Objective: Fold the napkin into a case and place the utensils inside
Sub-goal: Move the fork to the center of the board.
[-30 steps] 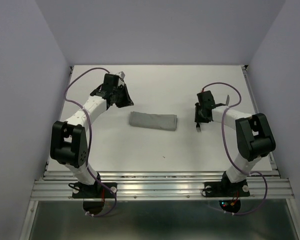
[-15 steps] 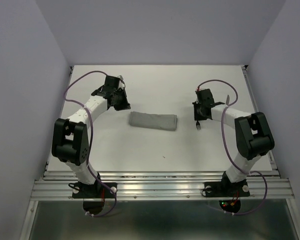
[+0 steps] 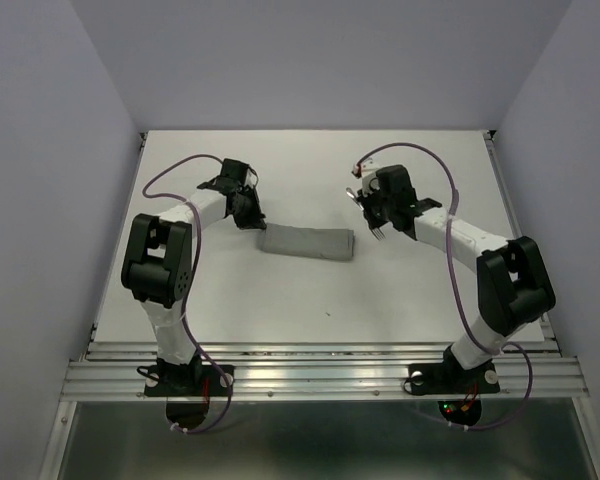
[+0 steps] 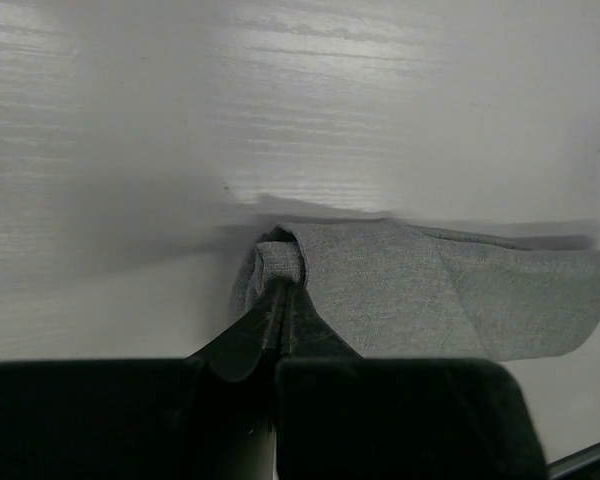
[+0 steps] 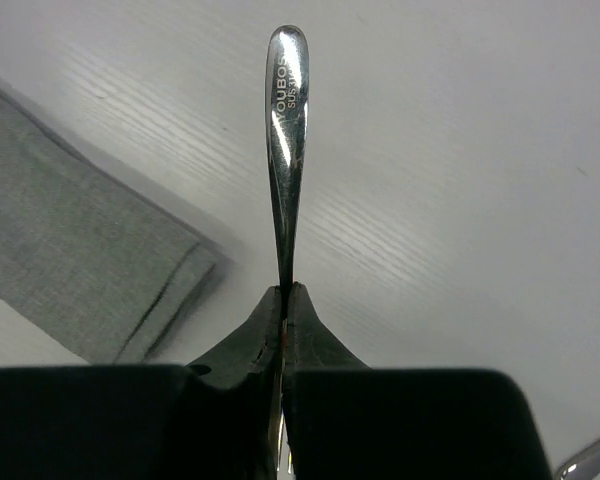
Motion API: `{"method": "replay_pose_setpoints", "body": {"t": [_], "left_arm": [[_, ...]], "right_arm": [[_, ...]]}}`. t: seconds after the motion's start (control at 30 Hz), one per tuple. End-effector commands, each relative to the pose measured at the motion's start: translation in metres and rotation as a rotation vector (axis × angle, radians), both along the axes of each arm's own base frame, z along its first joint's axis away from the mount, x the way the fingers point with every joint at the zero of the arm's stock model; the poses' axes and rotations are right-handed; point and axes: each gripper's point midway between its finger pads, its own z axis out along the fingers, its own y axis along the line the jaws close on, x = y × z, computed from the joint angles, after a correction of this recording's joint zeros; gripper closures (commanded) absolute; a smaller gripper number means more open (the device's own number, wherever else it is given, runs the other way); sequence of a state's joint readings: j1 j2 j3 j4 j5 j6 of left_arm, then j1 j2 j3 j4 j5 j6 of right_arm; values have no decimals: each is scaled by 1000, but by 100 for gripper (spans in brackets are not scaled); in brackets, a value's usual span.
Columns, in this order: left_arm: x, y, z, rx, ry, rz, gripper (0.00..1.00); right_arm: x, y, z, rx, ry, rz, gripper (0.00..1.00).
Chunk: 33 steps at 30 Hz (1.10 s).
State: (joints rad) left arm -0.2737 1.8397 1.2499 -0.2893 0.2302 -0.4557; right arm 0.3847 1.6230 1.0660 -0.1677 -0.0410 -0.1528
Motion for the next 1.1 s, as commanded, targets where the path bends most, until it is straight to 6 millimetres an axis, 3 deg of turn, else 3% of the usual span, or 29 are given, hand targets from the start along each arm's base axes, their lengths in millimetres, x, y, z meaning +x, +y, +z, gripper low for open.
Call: {"method": "replay_pose_setpoints", "body": {"t": [0.0, 0.2, 0.4, 0.63, 0.83, 1.07], "left_arm": [[6, -4, -2, -21, -11, 5, 95], [5, -1, -12, 7, 18, 0, 95], [12, -1, -9, 19, 8, -7, 95], [16, 2, 11, 33, -28, -5, 95], [19, 12, 29, 54, -65, 18, 95], [15, 22, 15, 74, -43, 18, 95]], "right_arm": [[0, 40, 14, -63, -50, 211, 99], [-14, 69, 6, -199, -75, 395, 99], [-20, 72, -3, -282, -45, 492, 99], [-16, 64, -18, -409, -47, 555, 99], [-21, 71, -16, -428, -65, 609, 99], [-28, 84, -25, -416, -27, 656, 99]]}}
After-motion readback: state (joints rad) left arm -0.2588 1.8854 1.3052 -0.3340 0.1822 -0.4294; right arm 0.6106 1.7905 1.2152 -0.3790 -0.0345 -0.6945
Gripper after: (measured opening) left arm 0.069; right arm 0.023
